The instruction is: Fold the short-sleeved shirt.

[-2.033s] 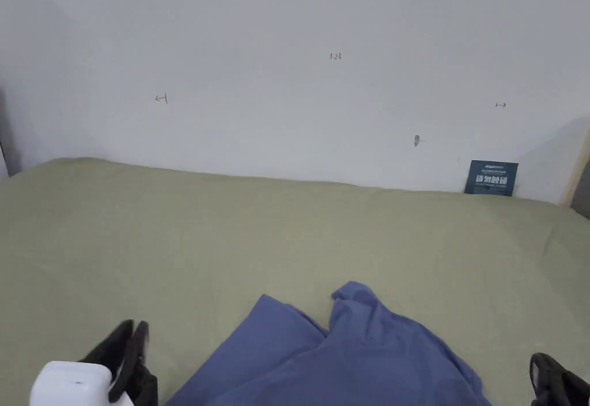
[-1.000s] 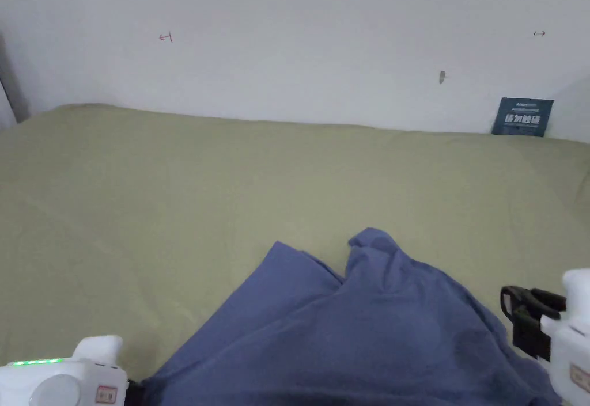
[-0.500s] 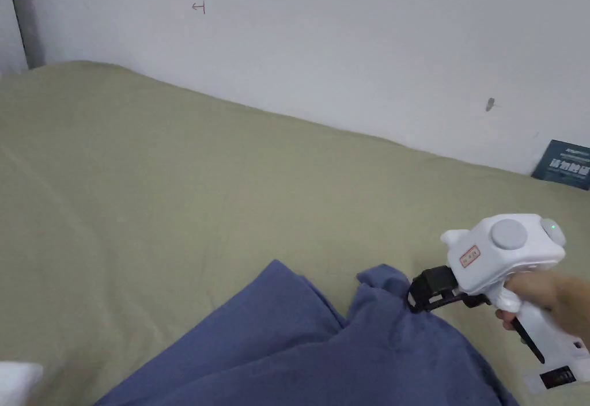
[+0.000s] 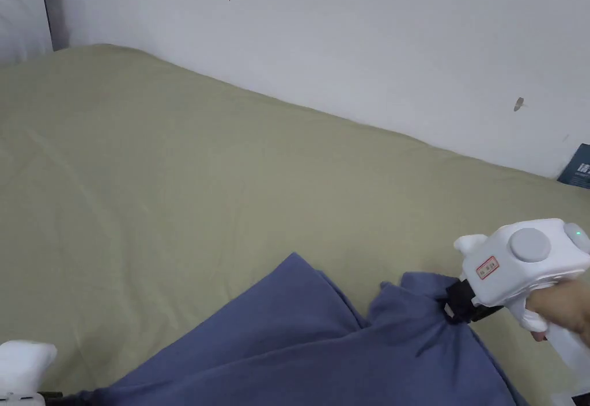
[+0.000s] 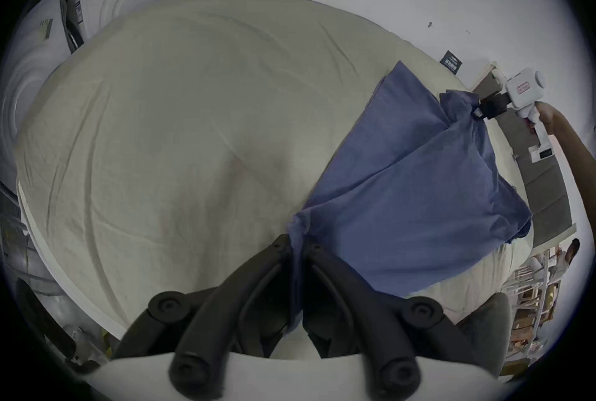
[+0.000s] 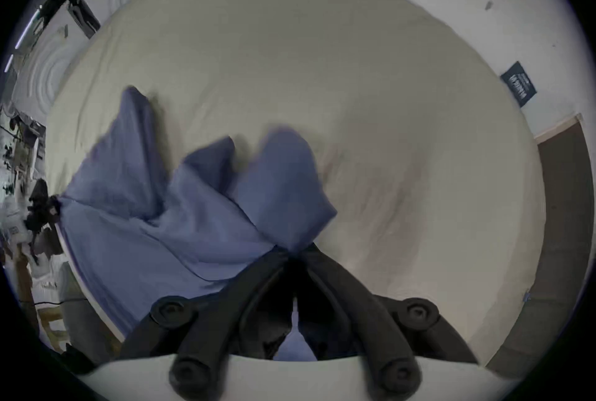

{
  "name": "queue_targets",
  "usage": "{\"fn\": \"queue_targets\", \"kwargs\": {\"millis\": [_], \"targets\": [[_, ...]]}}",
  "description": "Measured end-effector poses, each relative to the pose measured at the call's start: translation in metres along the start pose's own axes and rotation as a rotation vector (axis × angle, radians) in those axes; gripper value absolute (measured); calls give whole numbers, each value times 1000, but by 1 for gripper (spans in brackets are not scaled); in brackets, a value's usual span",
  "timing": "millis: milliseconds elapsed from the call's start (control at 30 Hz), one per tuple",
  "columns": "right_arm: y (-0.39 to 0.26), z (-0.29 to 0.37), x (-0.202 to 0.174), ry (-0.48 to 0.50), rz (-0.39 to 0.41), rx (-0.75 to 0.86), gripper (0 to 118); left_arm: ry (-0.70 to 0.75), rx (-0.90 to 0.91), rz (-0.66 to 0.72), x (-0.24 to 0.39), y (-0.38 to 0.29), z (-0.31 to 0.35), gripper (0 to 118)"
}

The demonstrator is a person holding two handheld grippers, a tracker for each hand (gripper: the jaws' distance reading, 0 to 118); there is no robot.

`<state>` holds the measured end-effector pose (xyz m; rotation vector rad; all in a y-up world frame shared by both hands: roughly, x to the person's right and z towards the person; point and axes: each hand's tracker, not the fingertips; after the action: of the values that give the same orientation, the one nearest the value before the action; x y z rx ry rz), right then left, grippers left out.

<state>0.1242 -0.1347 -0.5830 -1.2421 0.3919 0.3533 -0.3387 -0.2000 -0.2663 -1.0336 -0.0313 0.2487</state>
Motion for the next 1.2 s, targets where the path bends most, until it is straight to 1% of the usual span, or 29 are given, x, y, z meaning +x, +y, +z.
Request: {"fn": "queue_targets", "kwargs": {"millis": [67,133,200,333,400,500,533,567,633,700,767,833,900,933,967,1000,1033,1067,1133,1200], "targets": [[-8,37,-1,23,-29,117,0,-41,15,10,-1,8,13,7],[-19,79,-8,24,-15,229,0,-92,75,11,0,20,31,7],[-24,116,-12,12,-8,309,0,-125,144,-21,8,38,51,7],[-25,186,-4,-22,-17,452,0,-102,238,-164,32,86,77,7],[-20,215,4,-66,-19,510,0,-104,246,-213,44,117,88,7],[-13,255,12,-147,-23,592,0,-112,329,-282,58,165,108,7],[-8,268,17,-150,-21,606,0,-105,336,-294,63,183,114,7],[-4,279,19,-193,-18,648,0,-85,352,-312,70,202,119,7],[6,301,27,-238,3,684,0,-45,368,-393,79,231,126,7],[17,320,38,-260,-48,731,0,24,438,-435,90,258,136,7],[25,336,47,-294,-90,777,0,4,456,-413,92,287,144,7],[36,348,55,-334,-101,813,0,3,494,-395,95,318,152,7],[46,358,62,-396,-127,870,0,6,514,-388,96,343,156,7],[50,363,68,-381,-158,887,0,18,518,-400,98,357,156,7],[56,369,71,-388,-174,917,0,43,541,-410,101,366,156,7],[61,372,75,-377,-162,917,0,50,548,-420,103,376,155,7],[64,377,71,-430,-153,946,0,61,559,-438,106,384,156,7],[68,380,69,-460,-117,952,0,64,582,-447,108,394,156,6],[81,389,71,-473,-95,940,0,110,624,-470,115,411,158,6],[92,402,66,-536,-69,916,0,135,626,-465,121,426,160,6]]}}
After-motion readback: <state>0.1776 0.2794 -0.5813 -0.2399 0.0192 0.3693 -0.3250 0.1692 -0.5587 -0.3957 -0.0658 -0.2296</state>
